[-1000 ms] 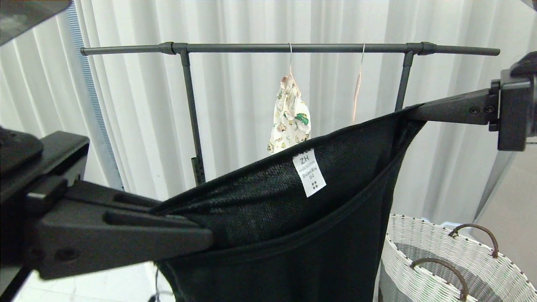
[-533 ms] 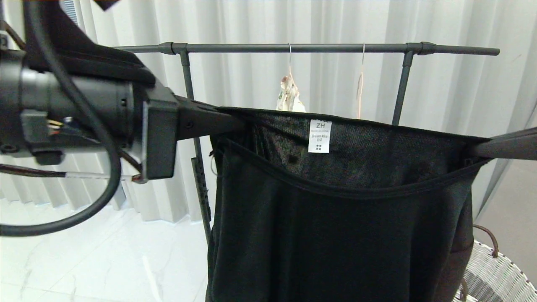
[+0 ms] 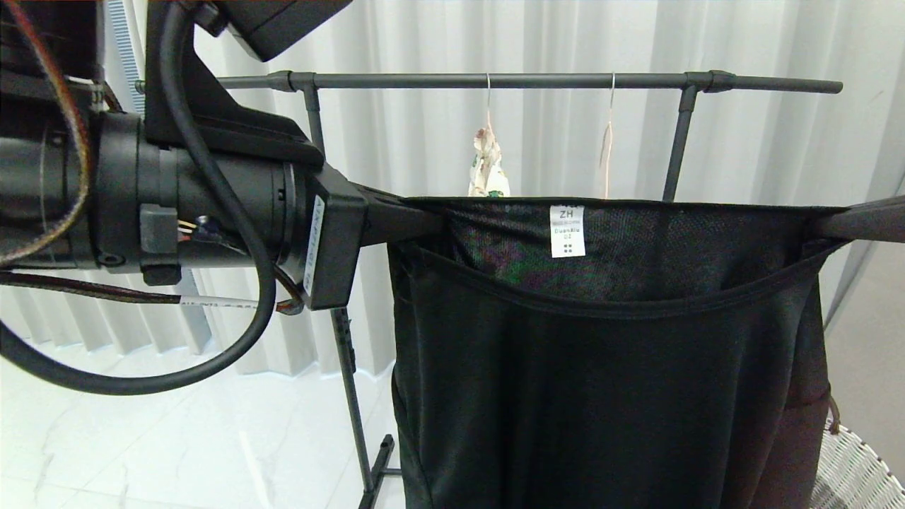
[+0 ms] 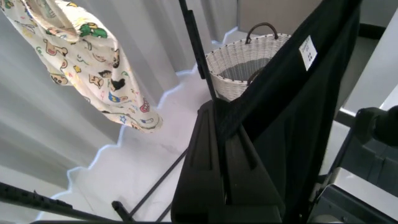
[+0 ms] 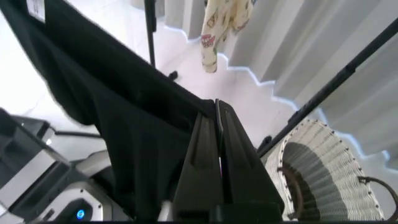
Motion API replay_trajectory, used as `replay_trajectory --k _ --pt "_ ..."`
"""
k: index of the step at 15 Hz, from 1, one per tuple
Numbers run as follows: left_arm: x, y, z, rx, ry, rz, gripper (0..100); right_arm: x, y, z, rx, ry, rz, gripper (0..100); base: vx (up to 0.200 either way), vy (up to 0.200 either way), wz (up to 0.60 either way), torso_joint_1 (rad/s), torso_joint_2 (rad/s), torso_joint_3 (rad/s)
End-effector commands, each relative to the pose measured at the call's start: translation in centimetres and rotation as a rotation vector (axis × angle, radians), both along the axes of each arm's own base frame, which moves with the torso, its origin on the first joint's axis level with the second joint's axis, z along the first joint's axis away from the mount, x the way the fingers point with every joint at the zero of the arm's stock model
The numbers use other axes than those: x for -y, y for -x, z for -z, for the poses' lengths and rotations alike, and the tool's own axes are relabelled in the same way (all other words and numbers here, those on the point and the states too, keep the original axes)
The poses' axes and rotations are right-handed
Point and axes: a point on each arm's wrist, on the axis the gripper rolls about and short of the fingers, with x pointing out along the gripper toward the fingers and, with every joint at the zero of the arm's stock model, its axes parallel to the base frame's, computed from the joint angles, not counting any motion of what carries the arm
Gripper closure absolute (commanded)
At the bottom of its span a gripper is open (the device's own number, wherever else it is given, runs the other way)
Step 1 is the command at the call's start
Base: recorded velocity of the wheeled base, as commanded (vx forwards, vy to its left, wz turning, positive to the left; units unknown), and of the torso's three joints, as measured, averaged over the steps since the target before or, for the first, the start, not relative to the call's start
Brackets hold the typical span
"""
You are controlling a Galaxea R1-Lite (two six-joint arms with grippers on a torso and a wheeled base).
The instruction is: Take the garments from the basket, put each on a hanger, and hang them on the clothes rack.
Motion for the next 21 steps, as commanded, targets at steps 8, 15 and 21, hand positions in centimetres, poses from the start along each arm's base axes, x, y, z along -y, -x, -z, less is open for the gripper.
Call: replay_trajectory --k 8,15,21 --pt "0.1 0.3 -0.1 0.004 0.004 0.009 100 -0.6 -0.9 0.3 0.002 0.015 0.031 100 0.0 0.0 0.0 0.0 0.0 0.0" --pt "0.1 0.2 0.0 0.001 0.0 0.008 100 -0.8 -1.0 0.8 -0.011 0.033 0.027 0 0.0 0.0 0.0 0.0 0.0 0.0" --pt "0.3 -0.5 1.3 -0.006 -0.066 -0.101 100 0.5 0.6 2.9 0.01 0.082 -0.009 0 0.0 0.0 0.0 0.0 0.0 0.0"
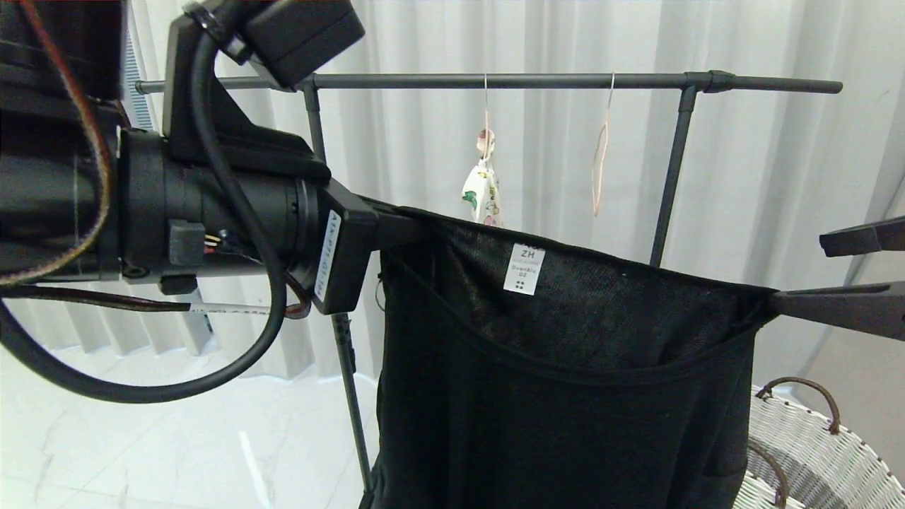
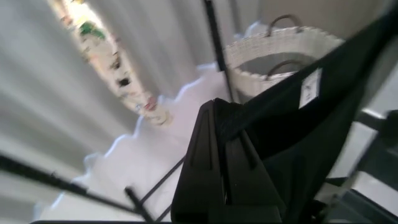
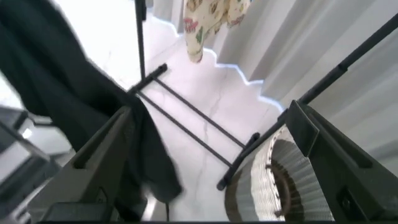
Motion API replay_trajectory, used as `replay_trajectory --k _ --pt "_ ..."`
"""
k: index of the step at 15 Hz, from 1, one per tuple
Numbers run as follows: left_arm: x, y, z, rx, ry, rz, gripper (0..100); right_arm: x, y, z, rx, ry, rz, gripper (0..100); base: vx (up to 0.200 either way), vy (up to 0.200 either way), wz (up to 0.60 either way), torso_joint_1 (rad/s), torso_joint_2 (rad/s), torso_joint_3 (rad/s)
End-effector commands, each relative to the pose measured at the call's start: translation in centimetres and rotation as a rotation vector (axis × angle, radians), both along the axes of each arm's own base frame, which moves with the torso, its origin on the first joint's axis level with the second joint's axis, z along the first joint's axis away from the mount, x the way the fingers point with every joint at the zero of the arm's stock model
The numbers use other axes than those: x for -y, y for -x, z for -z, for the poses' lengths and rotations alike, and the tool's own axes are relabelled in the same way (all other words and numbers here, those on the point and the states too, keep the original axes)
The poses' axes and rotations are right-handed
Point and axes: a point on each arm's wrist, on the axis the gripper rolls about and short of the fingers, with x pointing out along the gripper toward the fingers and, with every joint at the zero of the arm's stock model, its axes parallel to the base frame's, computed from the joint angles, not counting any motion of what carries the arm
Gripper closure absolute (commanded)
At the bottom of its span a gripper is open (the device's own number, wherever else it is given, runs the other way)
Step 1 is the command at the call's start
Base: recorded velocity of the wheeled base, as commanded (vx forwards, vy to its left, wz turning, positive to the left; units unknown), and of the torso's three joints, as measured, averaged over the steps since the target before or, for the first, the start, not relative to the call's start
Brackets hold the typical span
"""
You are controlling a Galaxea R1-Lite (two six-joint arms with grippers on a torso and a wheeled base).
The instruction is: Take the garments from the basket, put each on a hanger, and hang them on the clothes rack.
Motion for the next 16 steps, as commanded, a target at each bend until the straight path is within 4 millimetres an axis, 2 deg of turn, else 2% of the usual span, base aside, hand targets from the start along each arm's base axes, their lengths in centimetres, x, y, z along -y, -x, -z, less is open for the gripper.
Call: replay_trajectory --k 1,4,6,9,11,14,15,16 --pt "0.2 -0.2 1.1 -0.021 -0.038 -0.031 100 0.2 0.3 0.7 0.019 -0.014 -0.001 0 0.0 0.0 0.0 0.0 0.0 0.0" --pt "0.1 -0.4 1.9 -0.034 -0.068 -0.065 100 -0.6 -0.5 1.9 0.047 -0.068 -0.066 0 0.0 0.0 0.0 0.0 0.0 0.0" --pt "0.2 -0.4 1.7 -0.024 -0.07 -0.079 100 -0.9 -0.5 3.1 0.014 -0.021 -0.127 0 0.0 0.0 0.0 0.0 0.0 0.0" --pt "0.4 -0.6 1.7 -0.019 -0.075 -0.099 100 -1.9 0.3 4.0 -0.036 -0.029 -0.309 0 0.0 0.0 0.0 0.0 0.0 0.0" --pt "0.6 -1.2 2.1 -0.005 -0.115 -0.193 100 -2.4 0.8 4.2 -0.047 -0.026 -0.358 0 0.0 0.0 0.0 0.0 0.0 0.0" --pt "0.7 -1.4 2.3 0.0 -0.135 -0.226 100 -2.2 1.0 4.1 -0.039 -0.028 -0.353 0 0.0 0.0 0.0 0.0 0.0 0.0" --pt "0.7 -1.4 2.3 0.002 -0.138 -0.226 100 -2.0 0.8 4.2 -0.035 -0.019 -0.318 0 0.0 0.0 0.0 0.0 0.0 0.0" --pt "0.5 -1.2 2.4 0.003 -0.141 -0.225 100 -1.5 0.1 4.4 -0.027 0.016 -0.208 0 0.0 0.0 0.0 0.0 0.0 0.0"
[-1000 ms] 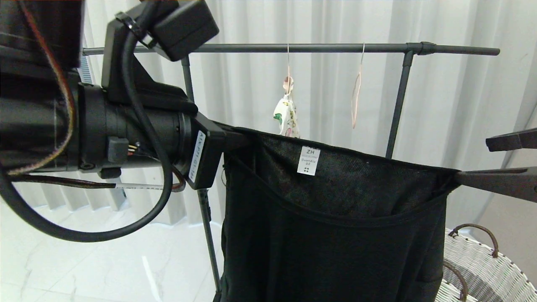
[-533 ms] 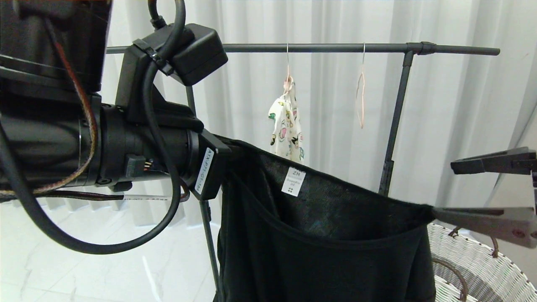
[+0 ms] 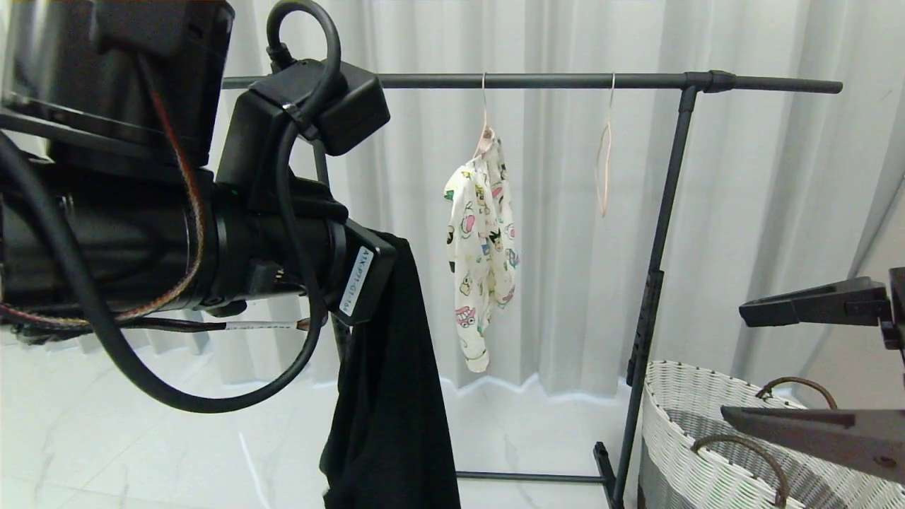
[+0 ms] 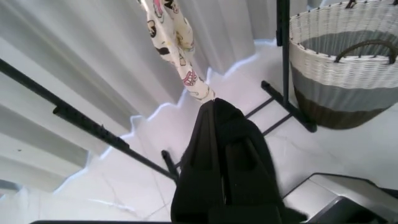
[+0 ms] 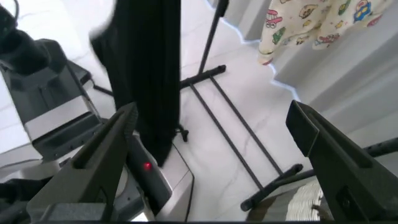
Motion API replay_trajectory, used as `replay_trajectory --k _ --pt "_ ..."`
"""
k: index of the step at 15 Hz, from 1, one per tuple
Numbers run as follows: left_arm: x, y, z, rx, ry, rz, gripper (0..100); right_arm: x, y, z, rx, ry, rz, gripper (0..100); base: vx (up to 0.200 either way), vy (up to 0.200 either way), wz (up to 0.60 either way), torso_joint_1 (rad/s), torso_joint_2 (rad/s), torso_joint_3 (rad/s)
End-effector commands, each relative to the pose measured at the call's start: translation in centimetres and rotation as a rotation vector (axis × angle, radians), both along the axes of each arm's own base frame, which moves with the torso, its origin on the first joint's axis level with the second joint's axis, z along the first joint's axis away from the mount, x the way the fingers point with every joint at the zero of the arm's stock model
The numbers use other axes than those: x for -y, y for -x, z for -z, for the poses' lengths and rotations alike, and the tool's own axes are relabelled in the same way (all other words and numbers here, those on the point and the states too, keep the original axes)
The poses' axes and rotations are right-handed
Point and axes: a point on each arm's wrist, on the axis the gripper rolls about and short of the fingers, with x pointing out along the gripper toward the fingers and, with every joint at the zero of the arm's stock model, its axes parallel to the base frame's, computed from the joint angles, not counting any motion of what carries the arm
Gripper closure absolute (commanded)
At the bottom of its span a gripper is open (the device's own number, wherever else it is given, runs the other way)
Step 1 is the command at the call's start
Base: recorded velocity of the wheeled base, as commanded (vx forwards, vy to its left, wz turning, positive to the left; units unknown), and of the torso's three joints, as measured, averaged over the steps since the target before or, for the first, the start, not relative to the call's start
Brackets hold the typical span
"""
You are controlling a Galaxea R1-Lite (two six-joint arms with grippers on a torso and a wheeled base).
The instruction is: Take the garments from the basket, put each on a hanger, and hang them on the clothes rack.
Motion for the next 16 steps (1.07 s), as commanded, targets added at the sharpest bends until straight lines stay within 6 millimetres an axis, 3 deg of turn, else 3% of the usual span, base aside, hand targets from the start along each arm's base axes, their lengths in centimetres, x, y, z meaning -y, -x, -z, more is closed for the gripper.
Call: replay_trajectory --k 1,3,5,8,12,16 --pt "-0.5 0.5 -0.1 -0.001 -0.006 -0.001 100 0.9 -1.6 0.5 0.018 0.09 0.225 0 0.0 0.0 0.0 0.0 0.0 0.0" --pt "-2.2 1.3 -0.2 -0.021 -0.062 -0.016 100 2.4 -3.4 1.7 0.014 0.265 0.538 0 0.0 0.0 0.0 0.0 0.0 0.0" --pt "-4.3 1.6 0.0 -0.023 -0.098 -0.07 100 3.8 -3.8 2.6 -0.025 0.367 0.675 0 0.0 0.0 0.0 0.0 0.0 0.0" --pt "-6.7 1.8 0.6 -0.029 -0.115 -0.149 100 4.6 -3.5 3.8 -0.007 0.437 0.764 0 0.0 0.0 0.0 0.0 0.0 0.0" --pt "-7.5 2.2 1.1 -0.04 -0.119 -0.173 100 5.4 -2.4 6.1 0.076 0.522 0.804 0 0.0 0.0 0.0 0.0 0.0 0.0" --pt "-8.3 1.8 1.7 -0.061 -0.118 -0.222 100 5.2 -3.2 6.9 0.149 0.433 0.835 0 0.0 0.0 0.0 0.0 0.0 0.0"
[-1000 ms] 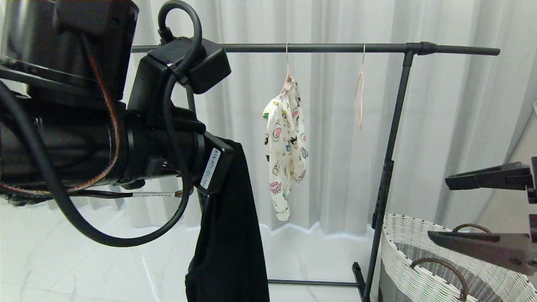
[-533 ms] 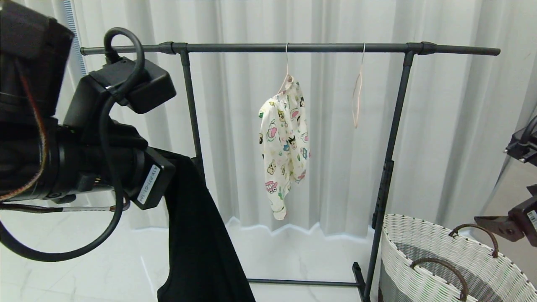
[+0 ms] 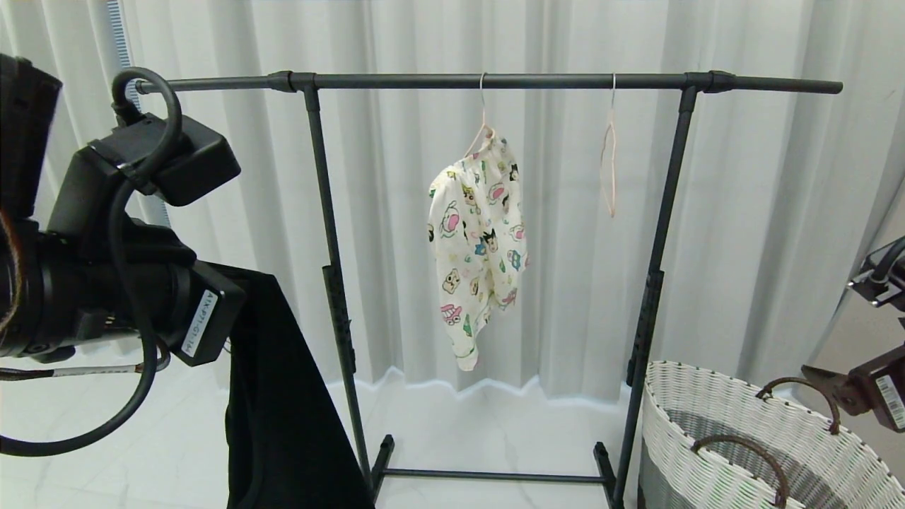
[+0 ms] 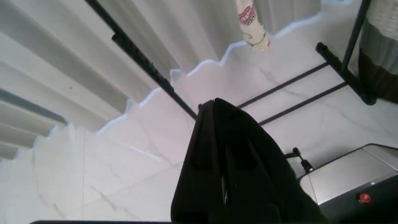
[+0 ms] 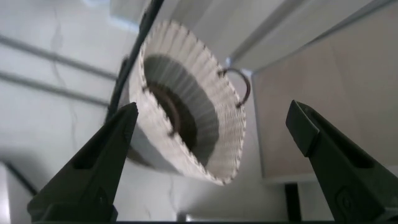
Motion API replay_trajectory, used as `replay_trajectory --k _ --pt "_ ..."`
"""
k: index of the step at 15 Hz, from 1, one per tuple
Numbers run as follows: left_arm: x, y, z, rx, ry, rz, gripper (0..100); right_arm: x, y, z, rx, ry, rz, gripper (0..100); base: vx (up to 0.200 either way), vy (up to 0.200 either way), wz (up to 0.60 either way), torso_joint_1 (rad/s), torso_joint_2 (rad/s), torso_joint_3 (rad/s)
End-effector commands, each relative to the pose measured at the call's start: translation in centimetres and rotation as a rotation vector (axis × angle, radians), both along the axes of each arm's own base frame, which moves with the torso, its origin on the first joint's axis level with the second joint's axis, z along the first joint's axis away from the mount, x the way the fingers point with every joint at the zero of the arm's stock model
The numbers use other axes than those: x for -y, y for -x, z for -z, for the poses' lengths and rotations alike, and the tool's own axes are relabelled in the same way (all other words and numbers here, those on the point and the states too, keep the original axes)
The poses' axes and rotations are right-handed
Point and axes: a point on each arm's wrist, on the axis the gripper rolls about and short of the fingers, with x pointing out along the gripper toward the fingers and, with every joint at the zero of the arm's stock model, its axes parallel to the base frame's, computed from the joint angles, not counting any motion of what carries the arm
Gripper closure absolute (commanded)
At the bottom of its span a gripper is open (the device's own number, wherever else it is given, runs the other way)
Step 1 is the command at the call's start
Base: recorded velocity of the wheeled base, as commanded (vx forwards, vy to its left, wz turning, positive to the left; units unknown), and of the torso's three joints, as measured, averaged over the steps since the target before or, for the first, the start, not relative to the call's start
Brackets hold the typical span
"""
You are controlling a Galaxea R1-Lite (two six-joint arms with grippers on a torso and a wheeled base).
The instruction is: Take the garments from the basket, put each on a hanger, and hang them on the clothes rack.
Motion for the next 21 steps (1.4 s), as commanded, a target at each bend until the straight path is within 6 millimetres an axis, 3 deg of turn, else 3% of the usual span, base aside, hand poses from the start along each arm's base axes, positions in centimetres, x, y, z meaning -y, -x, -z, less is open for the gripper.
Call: replay_trajectory --k 1,15,21 --pt "-1.2 -0.5 0.3 -0.005 0.003 -0.061 100 0.5 -0.1 0.7 0.004 -0.01 0.026 0 0.0 0.0 0.0 0.056 -0.18 -0.124" --pt "-1.7 -0.1 1.0 -0.01 0.0 -0.081 100 0.6 -0.9 1.2 -0.013 -0.074 0.045 0 0.0 0.0 0.0 0.176 -0.44 -0.273" --pt "-1.9 0.3 2.2 0.022 -0.001 -0.094 100 0.4 -1.1 1.2 0.009 -0.137 0.014 0 0.0 0.0 0.0 0.224 -0.51 -0.286"
